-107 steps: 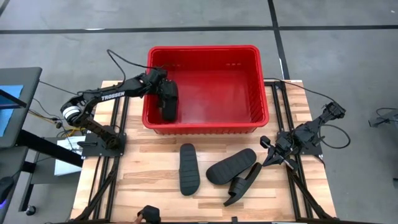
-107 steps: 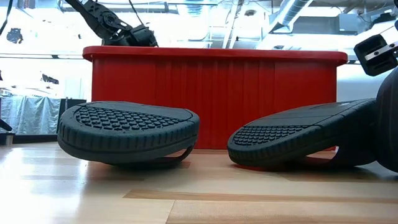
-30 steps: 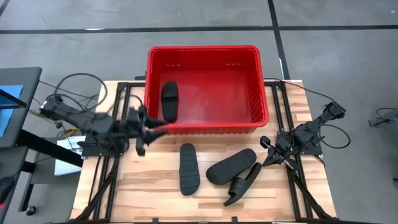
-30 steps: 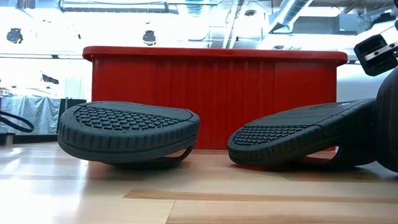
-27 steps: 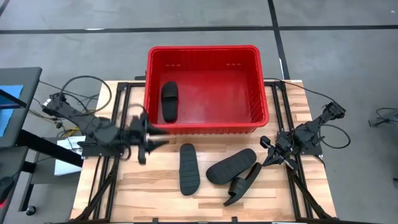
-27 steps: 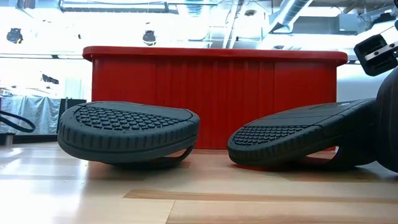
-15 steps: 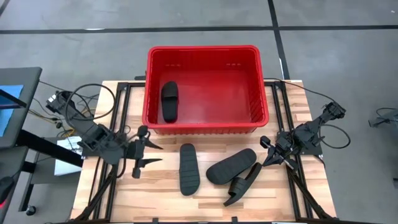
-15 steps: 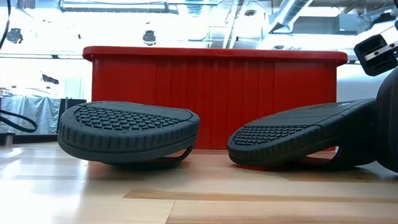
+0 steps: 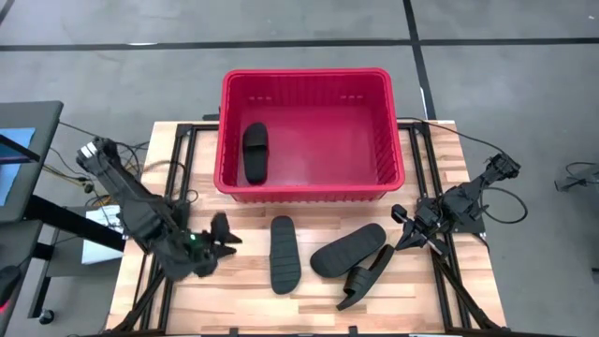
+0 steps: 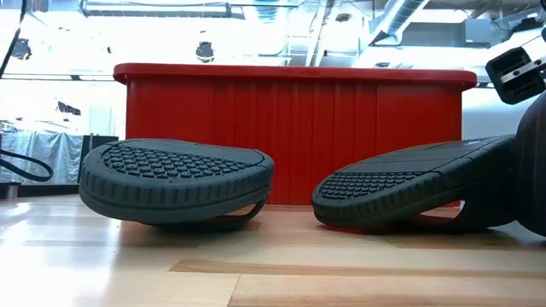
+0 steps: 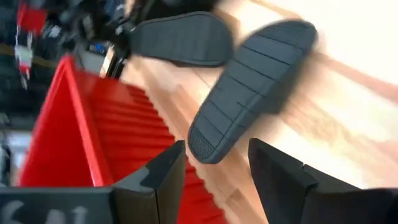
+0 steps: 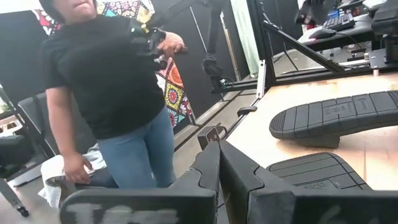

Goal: Pick and place slides into bin
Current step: Put the black slides into the red bin

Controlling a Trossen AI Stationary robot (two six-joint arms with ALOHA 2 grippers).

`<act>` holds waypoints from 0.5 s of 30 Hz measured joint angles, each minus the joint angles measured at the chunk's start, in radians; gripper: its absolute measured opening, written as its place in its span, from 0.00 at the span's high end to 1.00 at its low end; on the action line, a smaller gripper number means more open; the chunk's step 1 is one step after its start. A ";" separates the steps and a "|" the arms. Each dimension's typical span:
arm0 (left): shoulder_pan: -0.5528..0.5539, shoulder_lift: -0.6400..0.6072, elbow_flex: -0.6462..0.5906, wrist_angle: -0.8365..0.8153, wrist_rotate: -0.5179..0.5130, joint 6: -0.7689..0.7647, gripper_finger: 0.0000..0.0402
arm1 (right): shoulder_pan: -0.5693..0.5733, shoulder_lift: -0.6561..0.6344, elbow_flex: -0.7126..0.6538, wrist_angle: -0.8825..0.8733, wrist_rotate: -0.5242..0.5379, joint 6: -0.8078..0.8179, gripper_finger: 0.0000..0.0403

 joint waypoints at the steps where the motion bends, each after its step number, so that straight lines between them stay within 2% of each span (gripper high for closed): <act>1: -0.010 0.024 0.000 0.003 0.001 0.029 0.59 | 0.000 0.000 0.000 0.000 0.000 0.000 1.00; 6: -0.037 0.142 0.000 0.050 0.016 0.091 0.64 | 0.000 0.000 0.000 0.000 0.000 0.000 1.00; 15: -0.040 0.295 0.000 0.276 0.125 0.209 0.70 | 0.000 0.000 0.000 0.000 0.000 0.000 1.00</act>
